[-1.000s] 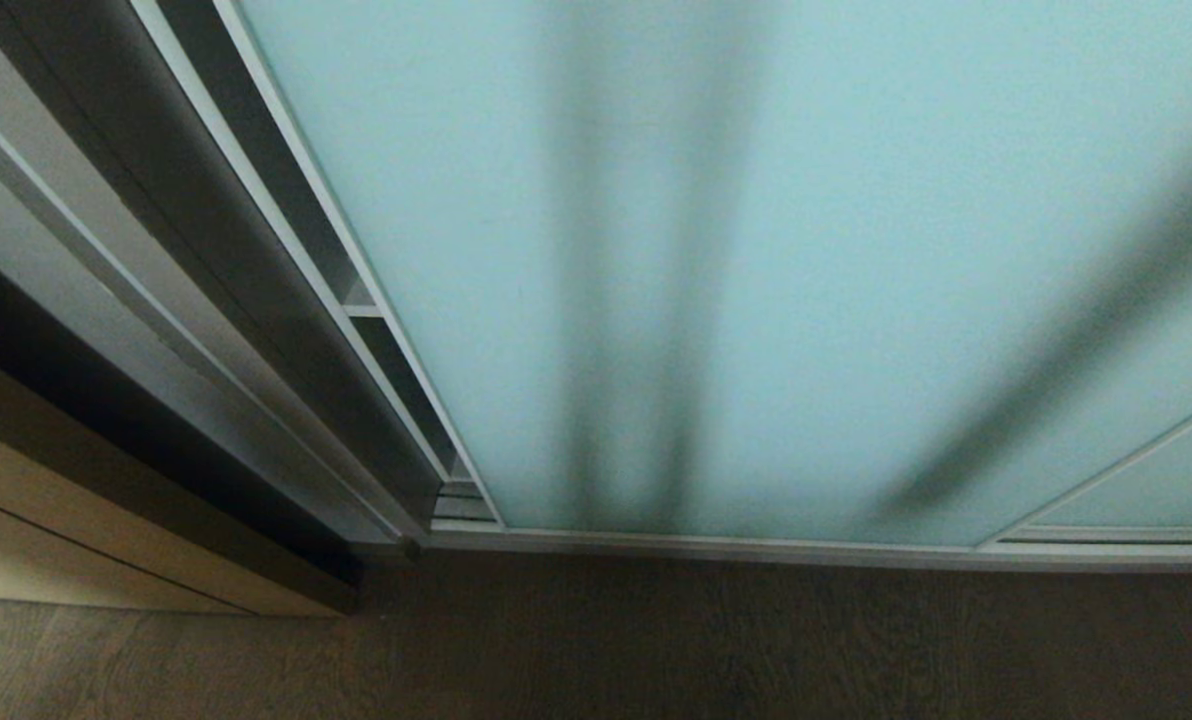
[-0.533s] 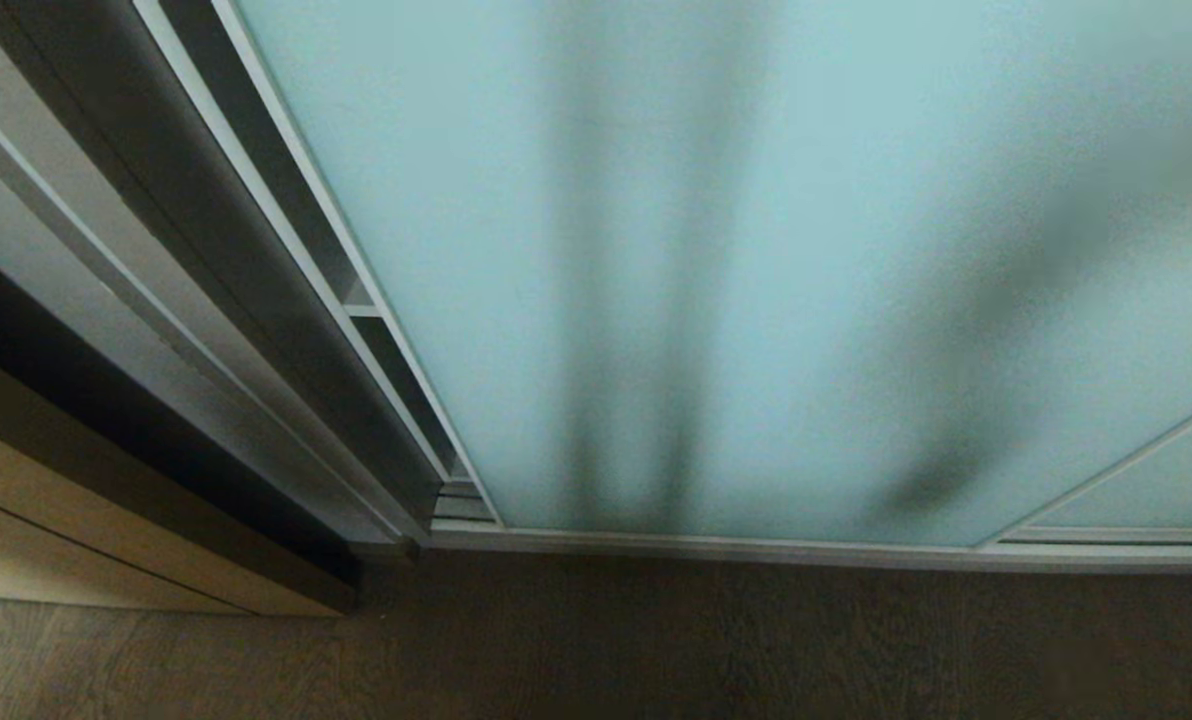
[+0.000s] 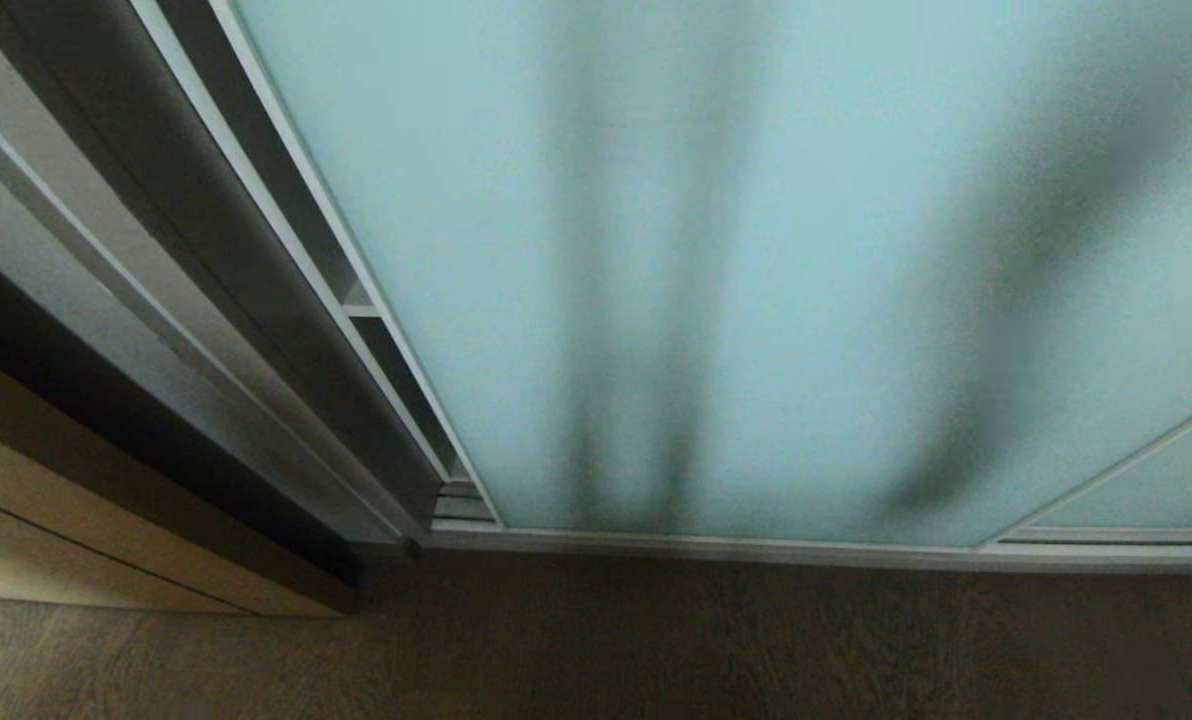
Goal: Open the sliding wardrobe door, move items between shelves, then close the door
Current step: Close the door
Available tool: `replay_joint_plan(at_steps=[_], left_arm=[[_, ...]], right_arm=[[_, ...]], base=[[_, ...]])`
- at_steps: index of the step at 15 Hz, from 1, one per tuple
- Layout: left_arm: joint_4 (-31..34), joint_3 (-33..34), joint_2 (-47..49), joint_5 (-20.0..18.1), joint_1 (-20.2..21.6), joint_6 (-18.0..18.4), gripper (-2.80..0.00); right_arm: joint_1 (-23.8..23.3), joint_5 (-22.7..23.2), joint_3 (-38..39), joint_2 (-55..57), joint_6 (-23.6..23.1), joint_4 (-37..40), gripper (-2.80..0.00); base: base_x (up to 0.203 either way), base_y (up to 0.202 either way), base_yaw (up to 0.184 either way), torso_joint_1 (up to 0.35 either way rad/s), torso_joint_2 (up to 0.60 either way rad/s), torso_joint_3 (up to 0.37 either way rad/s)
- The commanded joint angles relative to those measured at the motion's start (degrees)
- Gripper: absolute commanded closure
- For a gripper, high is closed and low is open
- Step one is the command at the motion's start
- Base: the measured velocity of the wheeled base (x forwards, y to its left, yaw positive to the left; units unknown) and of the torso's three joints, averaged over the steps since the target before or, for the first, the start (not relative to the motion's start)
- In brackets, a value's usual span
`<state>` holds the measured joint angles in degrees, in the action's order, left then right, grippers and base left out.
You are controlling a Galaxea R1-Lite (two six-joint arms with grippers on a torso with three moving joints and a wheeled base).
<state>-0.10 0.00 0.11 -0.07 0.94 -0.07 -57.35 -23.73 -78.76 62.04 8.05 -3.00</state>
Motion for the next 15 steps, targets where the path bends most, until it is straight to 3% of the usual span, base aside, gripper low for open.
replay_joint_plan(at_steps=[1,3,9,13,15], left_arm=[[0.0,0.0,0.1,0.0,0.0,0.0,0.00],[0.0,0.0,0.1,0.0,0.0,0.0,0.00],[0.0,0.0,0.1,0.0,0.0,0.0,0.00],[0.0,0.0,0.1,0.0,0.0,0.0,0.00],[0.0,0.0,0.1,0.1,0.0,0.0,0.00]], right_arm=[[-2.3,3.8,-7.9,11.2,1.5,0.5,0.00],[-2.7,8.5,-13.4,16.3,4.6,1.4,0.00],[-1.6,35.3,-24.1,24.3,18.8,1.3,0.00],[-1.2,45.9,-28.8,26.9,29.7,1.9,0.00],[-0.1,48.6,-29.1,26.5,33.6,1.9,0.00]], base=[[0.000,0.000,0.000,0.000,0.00,0.000],[0.000,0.000,0.000,0.000,0.00,0.000],[0.000,0.000,0.000,0.000,0.00,0.000],[0.000,0.000,0.000,0.000,0.00,0.000],[0.000,0.000,0.000,0.000,0.00,0.000]])
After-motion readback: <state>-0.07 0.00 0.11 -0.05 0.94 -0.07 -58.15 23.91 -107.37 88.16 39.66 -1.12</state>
